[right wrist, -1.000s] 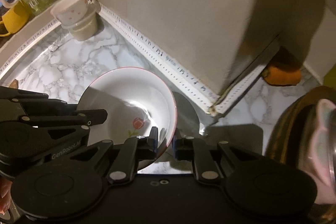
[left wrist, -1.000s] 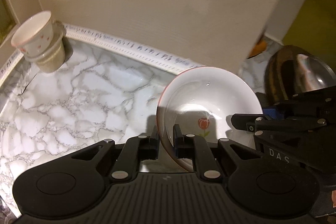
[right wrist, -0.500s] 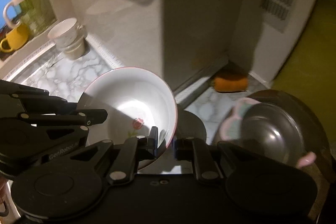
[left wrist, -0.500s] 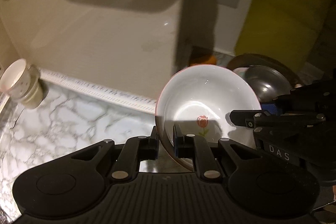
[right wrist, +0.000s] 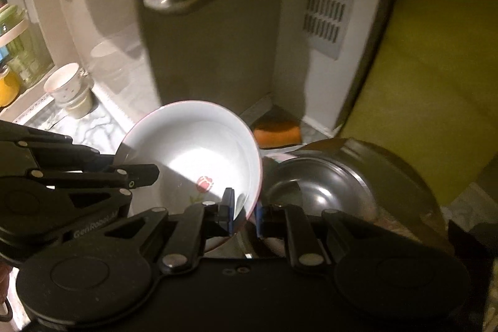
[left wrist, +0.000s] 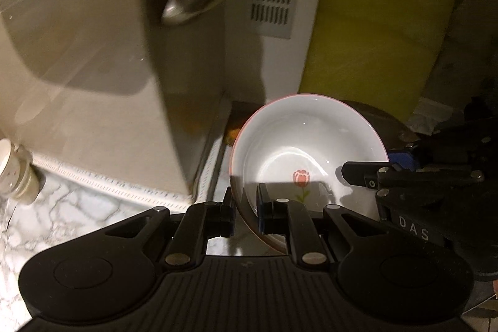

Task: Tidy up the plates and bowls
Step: 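Lift the flower bowl with both grippers and carry it over the pink pot, then lower the flower bowl into the pink pot and open both grippers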

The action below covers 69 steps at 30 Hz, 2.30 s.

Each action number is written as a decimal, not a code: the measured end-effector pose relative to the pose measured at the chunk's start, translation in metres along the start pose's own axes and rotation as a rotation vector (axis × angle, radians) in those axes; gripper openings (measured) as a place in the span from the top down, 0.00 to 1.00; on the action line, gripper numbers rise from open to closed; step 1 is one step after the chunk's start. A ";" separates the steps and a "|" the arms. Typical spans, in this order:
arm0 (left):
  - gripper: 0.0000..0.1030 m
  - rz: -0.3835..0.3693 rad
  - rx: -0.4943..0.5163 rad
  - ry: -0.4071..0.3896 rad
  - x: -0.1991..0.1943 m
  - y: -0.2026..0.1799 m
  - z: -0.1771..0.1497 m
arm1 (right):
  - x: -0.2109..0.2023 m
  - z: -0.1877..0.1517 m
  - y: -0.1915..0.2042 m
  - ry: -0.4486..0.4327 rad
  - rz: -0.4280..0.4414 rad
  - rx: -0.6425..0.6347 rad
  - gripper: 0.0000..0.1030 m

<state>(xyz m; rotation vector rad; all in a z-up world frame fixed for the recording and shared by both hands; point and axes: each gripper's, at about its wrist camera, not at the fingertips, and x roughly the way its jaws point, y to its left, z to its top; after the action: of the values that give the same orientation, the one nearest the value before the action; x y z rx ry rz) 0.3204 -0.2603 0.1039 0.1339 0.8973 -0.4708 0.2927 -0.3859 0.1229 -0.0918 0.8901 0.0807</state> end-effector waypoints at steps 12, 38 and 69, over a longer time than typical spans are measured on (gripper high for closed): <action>0.89 -0.053 0.079 0.013 0.020 -0.049 0.025 | -0.015 -0.006 -0.051 -0.006 -0.073 0.055 0.87; 0.88 -0.055 0.161 0.166 0.091 -0.079 0.043 | 0.038 -0.016 -0.104 0.125 -0.054 0.136 0.86; 0.85 -0.041 0.175 0.154 0.100 -0.064 0.034 | 0.071 -0.018 -0.094 0.189 -0.048 0.029 0.92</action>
<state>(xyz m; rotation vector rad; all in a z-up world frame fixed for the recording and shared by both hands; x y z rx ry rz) 0.3695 -0.3611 0.0526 0.3150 1.0102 -0.5835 0.3330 -0.4794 0.0608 -0.0949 1.0769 0.0142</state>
